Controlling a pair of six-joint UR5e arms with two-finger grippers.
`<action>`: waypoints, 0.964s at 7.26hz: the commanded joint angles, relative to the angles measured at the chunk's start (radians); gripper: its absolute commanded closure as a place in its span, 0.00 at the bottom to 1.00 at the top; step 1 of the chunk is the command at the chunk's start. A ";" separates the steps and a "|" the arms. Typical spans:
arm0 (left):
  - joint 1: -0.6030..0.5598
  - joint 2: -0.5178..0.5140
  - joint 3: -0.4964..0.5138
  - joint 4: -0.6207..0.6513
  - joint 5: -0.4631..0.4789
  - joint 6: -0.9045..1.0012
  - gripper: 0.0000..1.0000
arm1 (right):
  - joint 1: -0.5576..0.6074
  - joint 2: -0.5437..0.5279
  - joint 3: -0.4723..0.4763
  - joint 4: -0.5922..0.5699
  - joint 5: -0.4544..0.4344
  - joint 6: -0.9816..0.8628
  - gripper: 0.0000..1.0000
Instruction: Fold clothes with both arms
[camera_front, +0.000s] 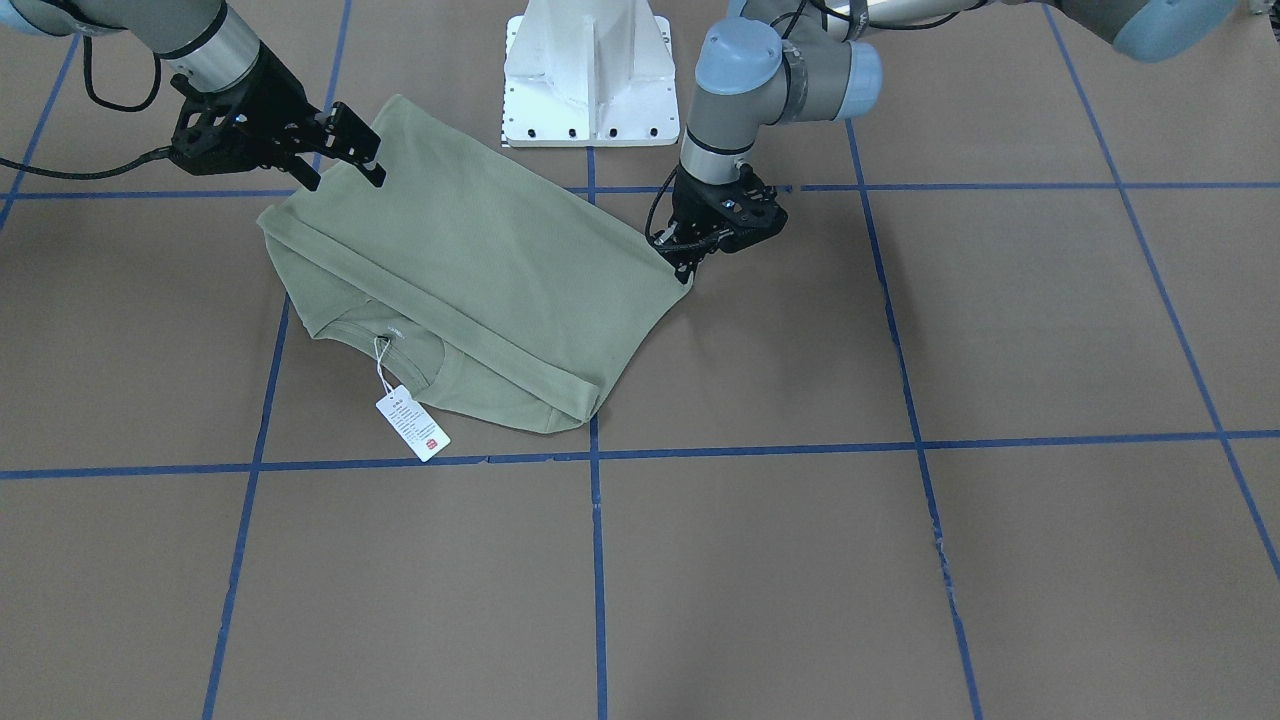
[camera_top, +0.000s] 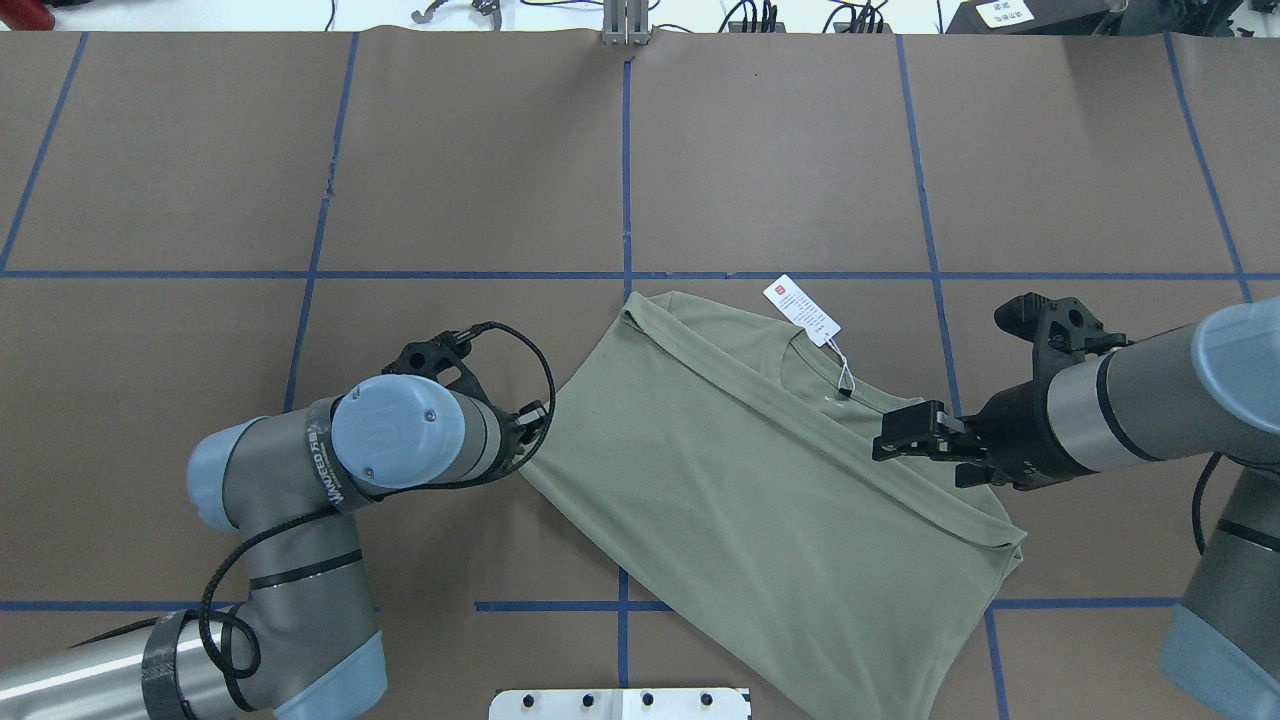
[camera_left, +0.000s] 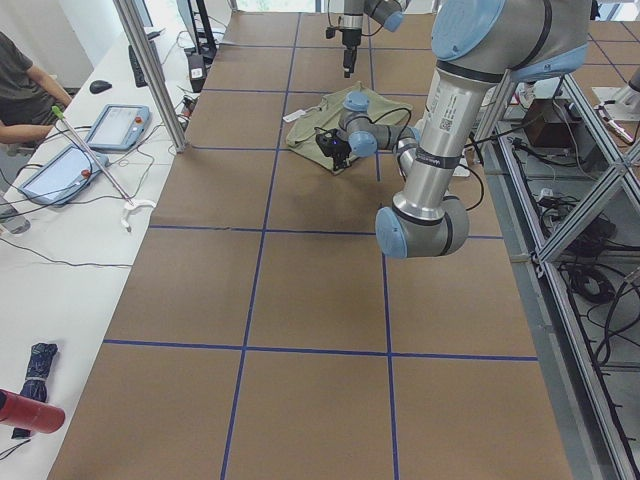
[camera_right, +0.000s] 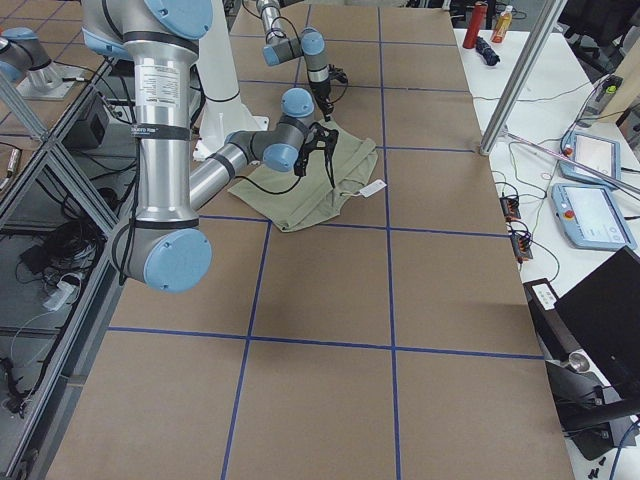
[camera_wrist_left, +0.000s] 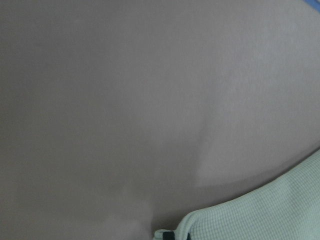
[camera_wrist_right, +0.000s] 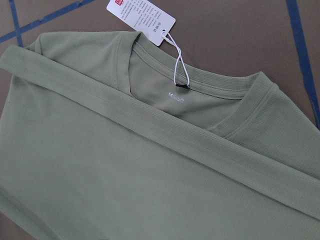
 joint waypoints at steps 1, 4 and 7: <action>-0.124 -0.021 0.007 0.032 0.000 0.094 1.00 | 0.004 0.000 -0.003 0.000 -0.001 0.000 0.00; -0.264 -0.101 0.175 -0.021 0.005 0.254 1.00 | 0.005 0.011 -0.003 0.000 -0.001 0.000 0.00; -0.324 -0.228 0.431 -0.254 0.008 0.421 1.00 | 0.015 0.026 -0.023 0.000 -0.002 0.003 0.00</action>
